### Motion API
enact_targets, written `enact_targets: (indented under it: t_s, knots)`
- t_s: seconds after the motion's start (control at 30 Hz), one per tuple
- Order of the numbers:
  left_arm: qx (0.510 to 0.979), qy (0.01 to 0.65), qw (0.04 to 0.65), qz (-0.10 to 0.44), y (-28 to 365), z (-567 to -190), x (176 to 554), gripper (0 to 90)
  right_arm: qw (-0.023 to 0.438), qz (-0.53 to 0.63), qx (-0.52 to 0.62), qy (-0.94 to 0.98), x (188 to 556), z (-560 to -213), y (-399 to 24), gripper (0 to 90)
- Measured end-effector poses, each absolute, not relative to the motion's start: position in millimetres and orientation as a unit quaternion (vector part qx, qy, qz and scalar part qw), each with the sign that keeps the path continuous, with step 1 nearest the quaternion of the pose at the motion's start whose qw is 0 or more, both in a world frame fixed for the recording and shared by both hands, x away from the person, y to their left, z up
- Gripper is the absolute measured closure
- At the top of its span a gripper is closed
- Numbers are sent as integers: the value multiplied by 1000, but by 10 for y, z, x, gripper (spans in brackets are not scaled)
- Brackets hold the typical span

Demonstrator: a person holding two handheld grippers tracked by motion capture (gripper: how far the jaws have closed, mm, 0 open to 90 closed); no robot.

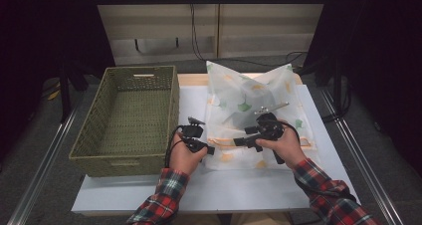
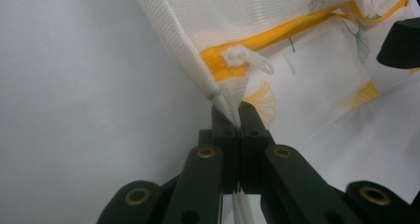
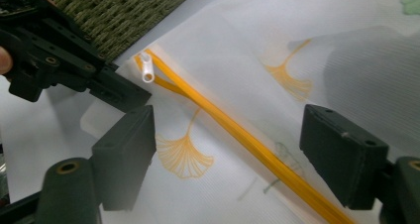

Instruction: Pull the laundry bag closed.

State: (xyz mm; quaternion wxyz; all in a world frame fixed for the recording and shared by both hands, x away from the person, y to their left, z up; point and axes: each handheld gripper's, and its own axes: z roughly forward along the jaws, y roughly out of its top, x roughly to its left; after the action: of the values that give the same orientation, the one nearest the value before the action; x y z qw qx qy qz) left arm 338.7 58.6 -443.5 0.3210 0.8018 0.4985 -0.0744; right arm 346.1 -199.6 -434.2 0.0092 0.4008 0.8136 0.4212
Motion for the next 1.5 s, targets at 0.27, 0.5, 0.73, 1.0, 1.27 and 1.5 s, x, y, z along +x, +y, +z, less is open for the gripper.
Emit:
enact_targets:
  t_s: [0.27,0.5,0.73,1.0,1.27,1.5]
  knots:
    - [807,492,318,-73,571,-4437,3368,886,0,424,384,820,3478,-4381,-1862,260]
    - [810,488,317,-71,563,-4445,3359,887,-7,442,381,812,3478,-4376,-1795,303]
    - [806,492,321,-72,548,-4434,3348,887,-12,441,380,813,3487,-4390,-1740,306]
    - [809,486,322,-75,553,-4416,3338,887,-19,436,384,814,3481,-4402,-1633,356]
    - [812,482,321,-70,554,-4406,3323,887,-34,432,383,816,3477,-4421,-1568,445]
    - [813,482,320,-67,549,-4418,3301,887,-49,425,380,820,3483,-4456,-1511,529]
